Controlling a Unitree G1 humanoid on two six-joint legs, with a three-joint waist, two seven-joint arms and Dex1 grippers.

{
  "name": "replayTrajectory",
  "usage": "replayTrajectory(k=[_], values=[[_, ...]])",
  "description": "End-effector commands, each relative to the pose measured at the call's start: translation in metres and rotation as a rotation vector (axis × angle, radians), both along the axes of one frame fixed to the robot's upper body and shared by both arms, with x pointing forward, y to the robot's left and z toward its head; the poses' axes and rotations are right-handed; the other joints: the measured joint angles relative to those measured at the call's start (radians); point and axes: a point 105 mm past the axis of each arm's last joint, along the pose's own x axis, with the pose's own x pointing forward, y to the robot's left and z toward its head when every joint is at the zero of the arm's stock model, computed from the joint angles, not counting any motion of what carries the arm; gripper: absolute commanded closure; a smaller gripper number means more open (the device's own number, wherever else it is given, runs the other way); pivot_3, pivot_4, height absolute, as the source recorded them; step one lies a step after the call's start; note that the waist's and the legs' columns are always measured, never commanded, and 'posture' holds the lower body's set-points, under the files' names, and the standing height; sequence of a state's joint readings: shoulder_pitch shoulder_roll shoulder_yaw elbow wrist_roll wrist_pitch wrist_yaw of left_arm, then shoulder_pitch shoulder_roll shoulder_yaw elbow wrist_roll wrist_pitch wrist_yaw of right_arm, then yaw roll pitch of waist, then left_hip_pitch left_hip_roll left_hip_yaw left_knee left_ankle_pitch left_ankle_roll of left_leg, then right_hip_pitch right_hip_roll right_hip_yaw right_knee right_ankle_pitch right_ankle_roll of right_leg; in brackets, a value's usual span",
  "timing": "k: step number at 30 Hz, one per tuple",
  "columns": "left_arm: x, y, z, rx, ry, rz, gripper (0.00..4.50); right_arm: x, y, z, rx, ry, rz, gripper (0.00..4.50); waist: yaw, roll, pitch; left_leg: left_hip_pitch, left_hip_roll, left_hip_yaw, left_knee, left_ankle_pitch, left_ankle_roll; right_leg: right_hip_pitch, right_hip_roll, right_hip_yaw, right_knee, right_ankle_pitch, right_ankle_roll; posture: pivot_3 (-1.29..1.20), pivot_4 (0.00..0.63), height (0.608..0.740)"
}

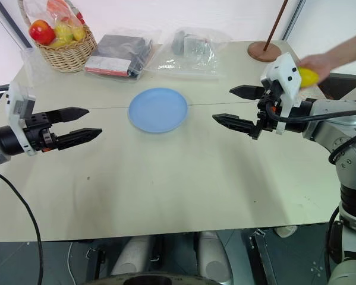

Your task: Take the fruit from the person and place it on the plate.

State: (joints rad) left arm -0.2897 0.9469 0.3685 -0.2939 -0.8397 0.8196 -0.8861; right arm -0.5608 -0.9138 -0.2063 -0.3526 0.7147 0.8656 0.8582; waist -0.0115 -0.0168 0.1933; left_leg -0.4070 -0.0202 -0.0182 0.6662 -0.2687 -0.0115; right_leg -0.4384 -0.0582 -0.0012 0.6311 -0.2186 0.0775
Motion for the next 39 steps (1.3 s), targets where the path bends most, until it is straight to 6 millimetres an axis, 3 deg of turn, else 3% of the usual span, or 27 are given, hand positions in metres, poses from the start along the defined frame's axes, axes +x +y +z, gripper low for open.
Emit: replayTrajectory(k=[1,10,17,22,27,31,39], values=[[0.002,-0.001,0.012,-0.001,-0.061,0.003,0.00,-0.006,0.000,0.014,-0.007,-0.064,0.003,0.07,0.000,0.000,0.000,0.000,0.000,0.000,0.000,0.000,0.000,0.000,0.000,0.000,0.000,0.000,0.000,0.00,0.150,0.740],[0.012,0.001,0.020,-0.021,-0.101,0.034,0.00,-0.005,0.000,0.016,0.000,-0.074,-0.002,0.07,0.000,0.000,0.000,0.000,0.000,0.000,0.000,0.000,0.000,0.000,0.000,0.000,0.000,0.000,0.000,0.00,0.150,0.740],[0.044,0.009,0.028,-0.190,-0.109,0.203,0.00,-0.004,0.002,0.016,0.005,-0.084,-0.002,0.07,0.003,0.000,-0.001,0.001,0.000,-0.001,0.001,0.000,0.000,0.002,0.000,0.000,0.000,0.000,0.000,0.00,0.150,0.740],[0.055,-0.004,0.034,-0.341,-0.036,0.200,0.00,-0.004,0.003,0.017,0.007,-0.088,0.000,0.07,0.002,0.000,-0.001,0.001,0.000,-0.001,0.002,0.000,0.000,0.003,0.000,0.000,0.001,0.001,0.001,0.00,0.150,0.740],[0.073,-0.014,0.053,-0.439,-0.017,0.172,0.00,-0.003,0.005,0.016,0.009,-0.091,0.004,0.07,0.002,0.000,-0.001,0.001,-0.001,-0.001,0.002,0.000,0.000,0.003,0.001,0.000,0.001,0.001,0.001,0.00,0.150,0.740],[0.087,-0.020,0.064,-0.434,-0.023,0.168,0.00,-0.005,0.008,0.017,0.013,-0.095,0.012,0.07,0.001,0.000,-0.001,0.001,-0.001,-0.001,0.002,0.000,0.000,0.003,0.001,0.000,0.001,0.001,0.001,0.00,0.150,0.740],[0.106,-0.020,0.067,-0.443,-0.012,0.173,0.00,-0.008,0.011,0.017,0.019,-0.095,0.012,0.07,0.001,0.000,-0.001,0.001,-0.001,-0.001,0.002,0.000,0.000,0.002,0.001,0.000,0.002,0.001,0.001,0.00,0.150,0.740]])
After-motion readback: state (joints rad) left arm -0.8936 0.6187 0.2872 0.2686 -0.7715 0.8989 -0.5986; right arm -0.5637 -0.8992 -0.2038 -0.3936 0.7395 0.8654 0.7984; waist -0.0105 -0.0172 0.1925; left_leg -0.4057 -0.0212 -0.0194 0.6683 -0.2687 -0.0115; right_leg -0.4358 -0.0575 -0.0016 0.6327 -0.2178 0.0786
